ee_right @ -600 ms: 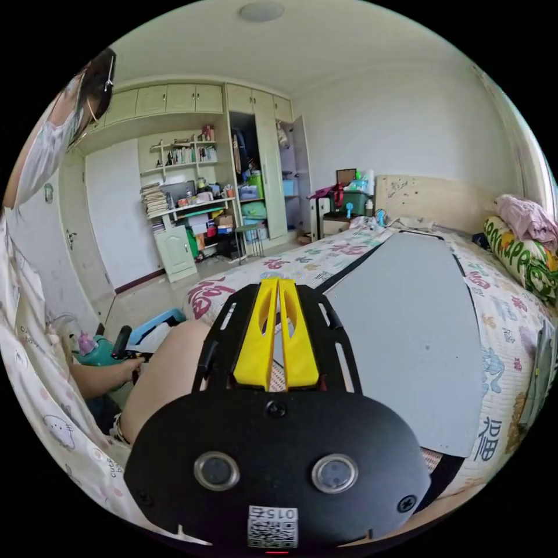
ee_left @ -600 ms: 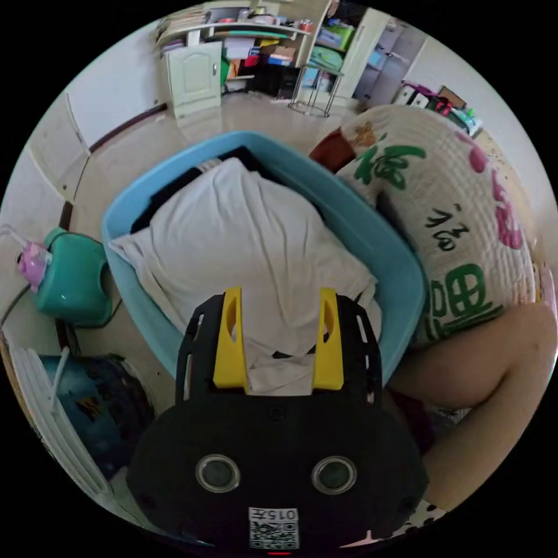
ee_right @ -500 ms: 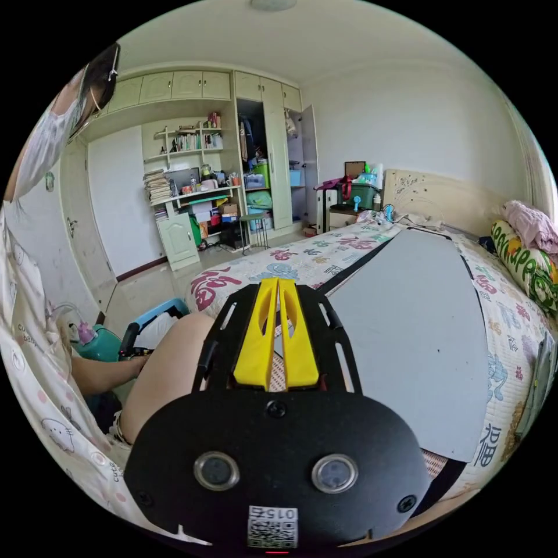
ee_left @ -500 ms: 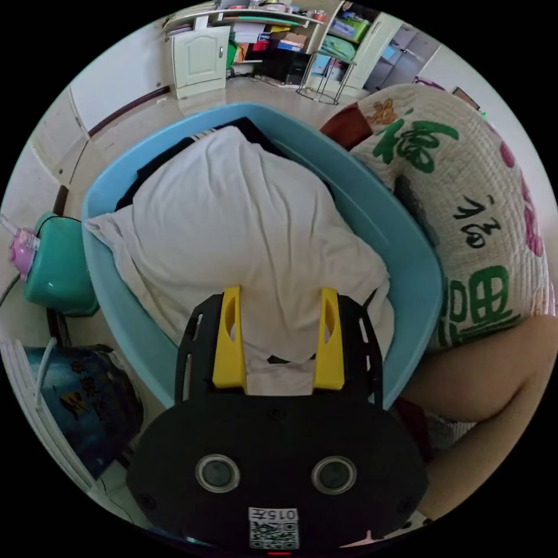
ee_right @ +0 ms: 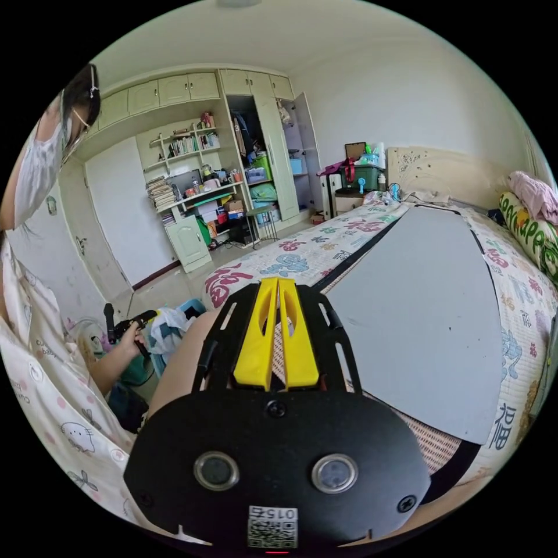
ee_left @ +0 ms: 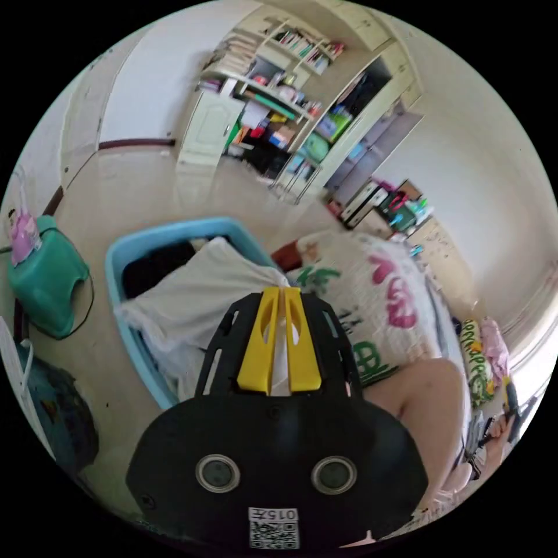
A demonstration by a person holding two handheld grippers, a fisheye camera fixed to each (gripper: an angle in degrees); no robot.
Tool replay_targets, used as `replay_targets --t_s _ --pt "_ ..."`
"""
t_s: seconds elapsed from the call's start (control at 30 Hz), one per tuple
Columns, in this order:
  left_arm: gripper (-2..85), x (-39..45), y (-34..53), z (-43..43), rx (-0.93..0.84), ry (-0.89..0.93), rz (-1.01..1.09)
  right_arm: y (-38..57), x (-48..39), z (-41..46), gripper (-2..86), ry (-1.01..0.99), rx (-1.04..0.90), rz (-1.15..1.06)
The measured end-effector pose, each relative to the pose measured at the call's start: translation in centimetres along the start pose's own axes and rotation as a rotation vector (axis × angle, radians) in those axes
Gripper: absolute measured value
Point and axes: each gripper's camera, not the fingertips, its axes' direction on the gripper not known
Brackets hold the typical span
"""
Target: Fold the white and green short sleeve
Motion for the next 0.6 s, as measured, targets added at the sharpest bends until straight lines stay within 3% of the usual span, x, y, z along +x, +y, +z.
replay_targets --t_s 0.13,0.3,0.47,0.6 --pt "0.2 2.5 -2.2 -13.3 0.160 0.247 0.079 0.2 2.8 -2.1 -0.6 -0.036 0.018 0.054" --pt "0.2 7.6 -3.1 -30.4 0.314 0.803 0.273 -0.6 5.2 -4.5 3.1 -0.136 0.057 0.054" --pt "0.3 14.4 -1.4 -38.6 0.283 1.176 0.432 -3.3 7.2 -6.1 11.4 -0.179 0.108 0.017" --pt "0.4 19.7 2.5 -42.4 0.147 1.426 0.452 -7.3 12.6 -9.9 13.8 -0.169 0.263 0.077"
